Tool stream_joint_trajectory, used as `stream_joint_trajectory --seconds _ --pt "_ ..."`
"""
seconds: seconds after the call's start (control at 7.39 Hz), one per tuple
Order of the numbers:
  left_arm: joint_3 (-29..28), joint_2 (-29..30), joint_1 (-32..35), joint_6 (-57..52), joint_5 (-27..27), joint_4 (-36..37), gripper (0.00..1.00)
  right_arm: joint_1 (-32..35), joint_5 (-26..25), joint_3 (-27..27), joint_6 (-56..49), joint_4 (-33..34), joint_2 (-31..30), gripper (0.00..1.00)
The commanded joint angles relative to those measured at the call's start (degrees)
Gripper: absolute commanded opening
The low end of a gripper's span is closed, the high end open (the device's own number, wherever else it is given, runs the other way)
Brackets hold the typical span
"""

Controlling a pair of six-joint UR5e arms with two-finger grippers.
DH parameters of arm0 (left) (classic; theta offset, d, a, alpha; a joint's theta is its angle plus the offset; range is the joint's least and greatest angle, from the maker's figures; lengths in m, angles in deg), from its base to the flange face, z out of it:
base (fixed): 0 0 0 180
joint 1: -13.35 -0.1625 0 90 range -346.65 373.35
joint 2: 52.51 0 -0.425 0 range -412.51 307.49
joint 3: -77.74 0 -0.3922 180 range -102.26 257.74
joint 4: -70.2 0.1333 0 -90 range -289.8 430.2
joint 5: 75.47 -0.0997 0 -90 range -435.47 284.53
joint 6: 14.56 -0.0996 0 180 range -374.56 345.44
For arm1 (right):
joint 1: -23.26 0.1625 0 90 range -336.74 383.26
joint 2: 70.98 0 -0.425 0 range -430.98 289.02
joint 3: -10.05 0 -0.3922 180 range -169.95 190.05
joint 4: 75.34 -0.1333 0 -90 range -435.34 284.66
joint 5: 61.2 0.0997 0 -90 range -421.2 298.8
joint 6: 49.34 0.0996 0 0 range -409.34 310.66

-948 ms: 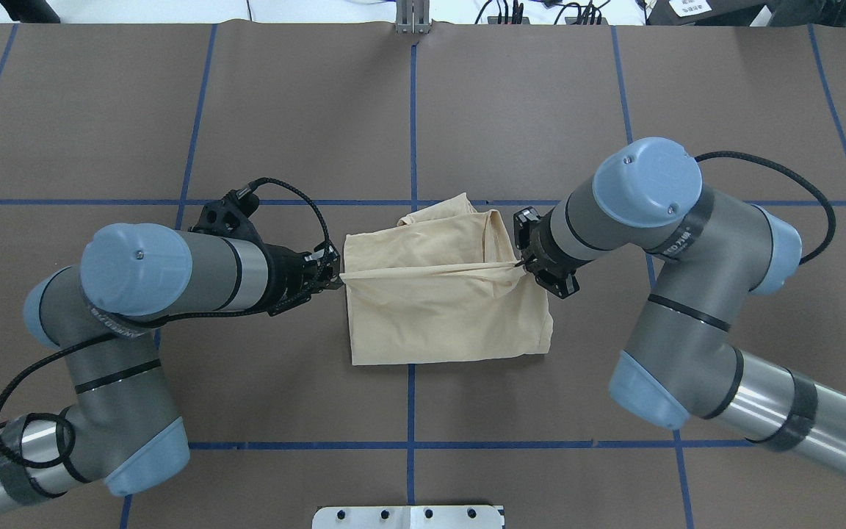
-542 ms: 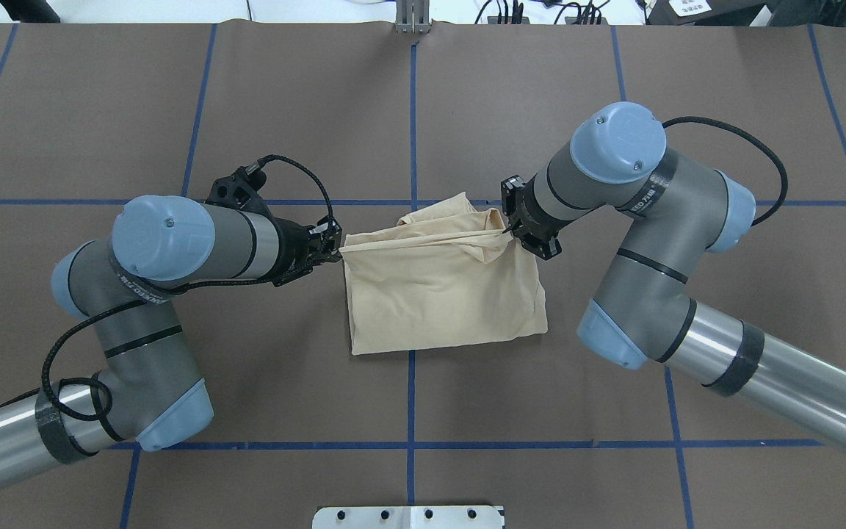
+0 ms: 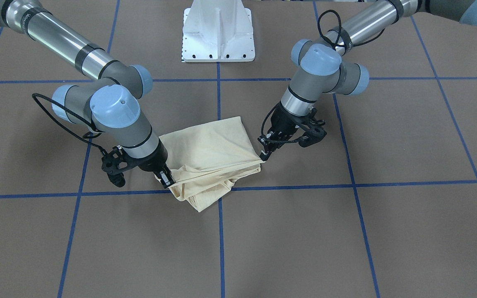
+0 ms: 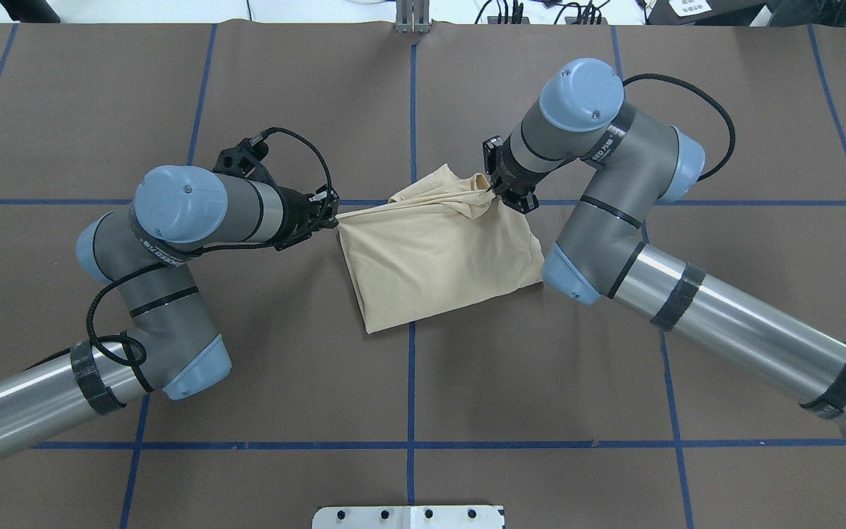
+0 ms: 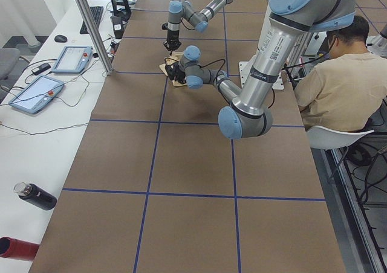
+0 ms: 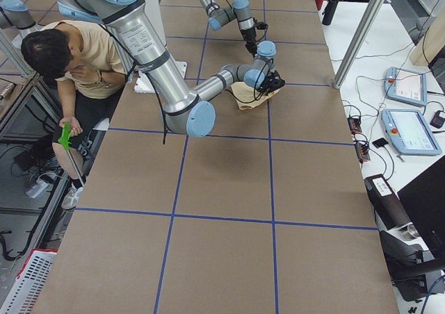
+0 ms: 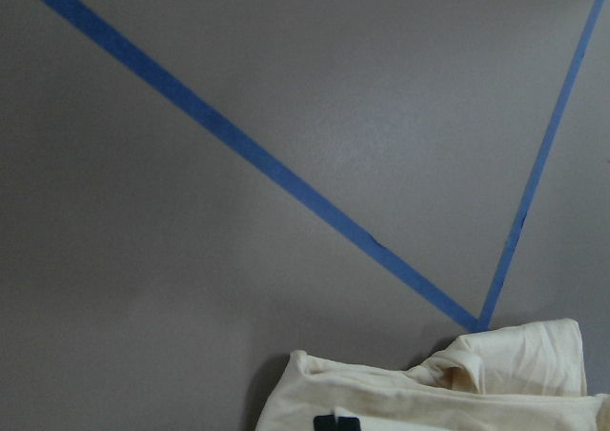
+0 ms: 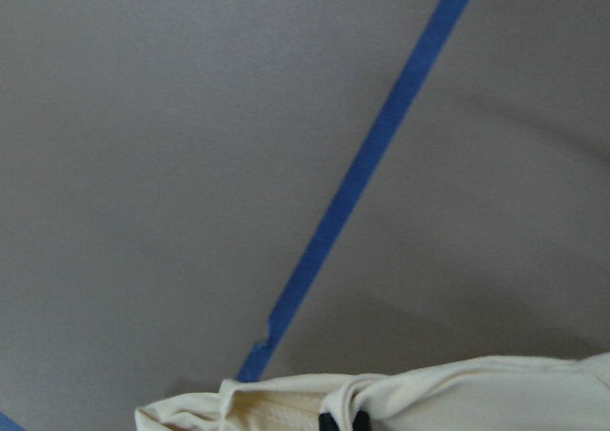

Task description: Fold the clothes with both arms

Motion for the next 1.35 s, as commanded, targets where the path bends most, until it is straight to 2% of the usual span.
stream_joint_trajectory --seconds 0.0,0.14,0.41,0.68,0.95,1.22 --pt "-4.4 0.4 1.0 -1.8 -0.5 -3.3 0.33 0.7 -0.2 -12.4 -3.0 -5.3 7.5 1.0" --pt "-4.8 0.6 2.2 -5.5 -1.5 -3.5 0.41 3.7 0.3 -19.2 -5.4 -7.7 11.8 1.0" --pt "-4.7 0.6 3.4 -7.5 -1.4 -3.6 0.43 10.6 8.1 -19.6 -13.0 -7.3 10.5 1.0" --pt "-4.5 0.4 5.3 -10.9 0.3 -3.7 0.43 13.3 10.6 -18.9 -18.0 -7.2 8.1 1.0" --pt "-2.4 -1.7 9.4 -20.8 6.3 -3.2 0.43 17.6 14.4 -14.2 -27.4 -7.1 0.8 1.0" --pt "1.9 -7.2 15.1 -30.7 12.3 -2.8 0.43 23.1 17.7 -10.0 -40.5 -7.0 -7.2 1.0"
